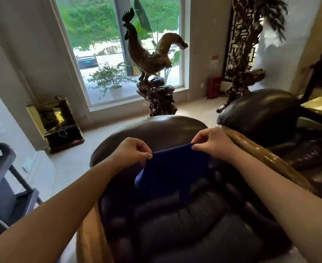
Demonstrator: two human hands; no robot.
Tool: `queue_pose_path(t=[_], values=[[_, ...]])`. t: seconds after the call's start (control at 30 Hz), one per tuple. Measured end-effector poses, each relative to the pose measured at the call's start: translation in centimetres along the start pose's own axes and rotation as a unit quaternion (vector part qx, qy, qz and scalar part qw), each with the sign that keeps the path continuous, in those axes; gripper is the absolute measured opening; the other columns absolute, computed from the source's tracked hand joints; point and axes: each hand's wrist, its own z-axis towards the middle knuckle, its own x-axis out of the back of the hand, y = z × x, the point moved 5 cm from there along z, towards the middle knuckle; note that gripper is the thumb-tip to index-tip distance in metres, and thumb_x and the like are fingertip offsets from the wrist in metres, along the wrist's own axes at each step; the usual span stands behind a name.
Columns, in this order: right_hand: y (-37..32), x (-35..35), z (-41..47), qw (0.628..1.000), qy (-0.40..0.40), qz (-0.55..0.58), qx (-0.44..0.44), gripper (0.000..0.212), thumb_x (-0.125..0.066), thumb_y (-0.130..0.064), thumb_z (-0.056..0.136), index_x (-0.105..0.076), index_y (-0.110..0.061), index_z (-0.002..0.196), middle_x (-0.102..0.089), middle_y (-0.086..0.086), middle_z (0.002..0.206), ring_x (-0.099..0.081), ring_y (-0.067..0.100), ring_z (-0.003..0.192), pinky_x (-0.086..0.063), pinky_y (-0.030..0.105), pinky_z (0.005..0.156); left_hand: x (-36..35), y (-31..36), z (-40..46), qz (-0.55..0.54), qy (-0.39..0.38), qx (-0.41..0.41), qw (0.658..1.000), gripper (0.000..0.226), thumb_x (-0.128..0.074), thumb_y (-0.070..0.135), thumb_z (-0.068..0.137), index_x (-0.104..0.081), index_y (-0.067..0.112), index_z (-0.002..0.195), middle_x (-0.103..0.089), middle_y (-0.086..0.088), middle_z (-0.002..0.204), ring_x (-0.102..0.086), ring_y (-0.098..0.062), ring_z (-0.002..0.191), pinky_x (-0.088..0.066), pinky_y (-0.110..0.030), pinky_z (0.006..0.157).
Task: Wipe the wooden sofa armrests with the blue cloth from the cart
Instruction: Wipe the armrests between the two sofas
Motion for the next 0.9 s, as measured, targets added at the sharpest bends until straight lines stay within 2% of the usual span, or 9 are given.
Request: queue_pose_path(t=[0.1,0.17,0.27,0.43,0.57,0.63,0.7,0.8,0.9], values=[[3.6,5.7,-3.2,1.0,0.0,-0.006,-0.003,0.017,-0.074,-0.018,0.069,-0.066,-0.031,0.063,-0.065,-0.016,0.062,-0.06,-0.005,0.06,-0.042,0.004,0.054,-5.2,5.4,0.1,-0.013,-0.004,-0.004,1.0,0.008,-0.072,0.011,0.074,-0.071,0.018,0.07,-0.069,0.0,0.069,-0.062,-0.004,0.06,-0.048,-0.014,0.056],[6.3,9.0,-5.0,1.0,0.008,-0.013,-0.006,0.017,-0.074,-0.017,0.069,-0.067,-0.031,0.063,-0.066,-0.014,0.064,-0.061,-0.001,0.061,-0.044,0.007,0.057,-8.4,8.7,0.5,-0.019,-0.008,-0.009,1.0,0.006,-0.072,0.009,0.074,-0.071,0.015,0.072,-0.068,-0.002,0.07,-0.061,-0.006,0.061,-0.049,-0.017,0.059],[10.4,14.0,-7.5,1.0,0.0,-0.013,-0.028,0.007,-0.072,-0.018,0.072,-0.07,-0.025,0.072,-0.069,-0.008,0.069,-0.065,0.006,0.069,-0.05,0.018,0.063,-13.4,13.4,1.4,-0.032,-0.019,-0.02,0.999,0.003,-0.072,0.008,0.074,-0.071,0.011,0.075,-0.066,-0.001,0.066,-0.059,0.003,0.051,-0.049,-0.01,0.053],[15.5,20.6,-10.5,0.999,0.023,-0.005,-0.029,0.018,-0.072,-0.013,0.073,-0.067,-0.03,0.068,-0.067,-0.009,0.069,-0.063,0.003,0.067,-0.045,0.005,0.052,-19.8,19.8,3.9,-0.035,-0.052,-0.029,0.998,0.002,-0.072,0.008,0.075,-0.071,0.008,0.076,-0.067,0.0,0.069,-0.062,0.001,0.055,-0.046,-0.006,0.05],[20.4,24.6,-11.4,0.997,0.045,0.0,-0.057,0.012,-0.072,-0.013,0.075,-0.069,-0.024,0.072,-0.069,-0.003,0.072,-0.065,0.008,0.07,-0.05,0.014,0.054,-23.6,24.3,6.9,-0.019,-0.06,-0.052,0.997,0.007,-0.072,0.005,0.074,-0.07,0.011,0.071,-0.067,-0.003,0.067,-0.06,-0.001,0.052,-0.047,-0.008,0.051],[22.5,26.5,-11.2,0.997,0.047,-0.02,-0.056,0.013,-0.072,-0.014,0.075,-0.067,-0.026,0.071,-0.068,-0.005,0.072,-0.064,0.007,0.069,-0.048,0.011,0.054,-25.4,26.3,8.6,-0.02,-0.067,-0.059,0.996,0.005,-0.071,0.004,0.074,-0.07,0.009,0.074,-0.067,-0.005,0.069,-0.06,-0.004,0.055,-0.048,-0.008,0.052],[24.6,28.5,-10.8,0.996,0.055,-0.029,-0.058,0.016,-0.071,-0.015,0.075,-0.065,-0.029,0.069,-0.066,-0.008,0.07,-0.062,0.004,0.068,-0.044,0.007,0.05,-27.0,28.2,10.6,-0.019,-0.065,-0.066,0.995,0.005,-0.07,0.003,0.074,-0.07,0.008,0.076,-0.067,-0.003,0.068,-0.06,-0.002,0.053,-0.047,-0.006,0.051],[28.5,31.2,-10.0,0.996,0.061,-0.029,-0.061,0.011,-0.071,-0.015,0.076,-0.067,-0.024,0.073,-0.066,-0.007,0.072,-0.063,0.005,0.07,-0.044,0.012,0.056,-30.1,30.4,13.9,-0.01,-0.055,-0.083,0.995,0.005,-0.07,0.004,0.074,-0.07,0.008,0.077,-0.067,-0.001,0.067,-0.058,0.006,0.049,-0.043,-0.002,0.05],[32.6,33.3,-8.8,0.996,0.053,-0.027,-0.064,0.007,-0.071,-0.014,0.076,-0.069,-0.021,0.076,-0.068,-0.005,0.073,-0.064,0.006,0.07,-0.047,0.015,0.058,-33.5,31.3,17.1,-0.003,-0.051,-0.088,0.995,0.005,-0.072,0.007,0.072,-0.071,0.011,0.076,-0.067,0.001,0.068,-0.059,0.005,0.053,-0.044,-0.003,0.054]])
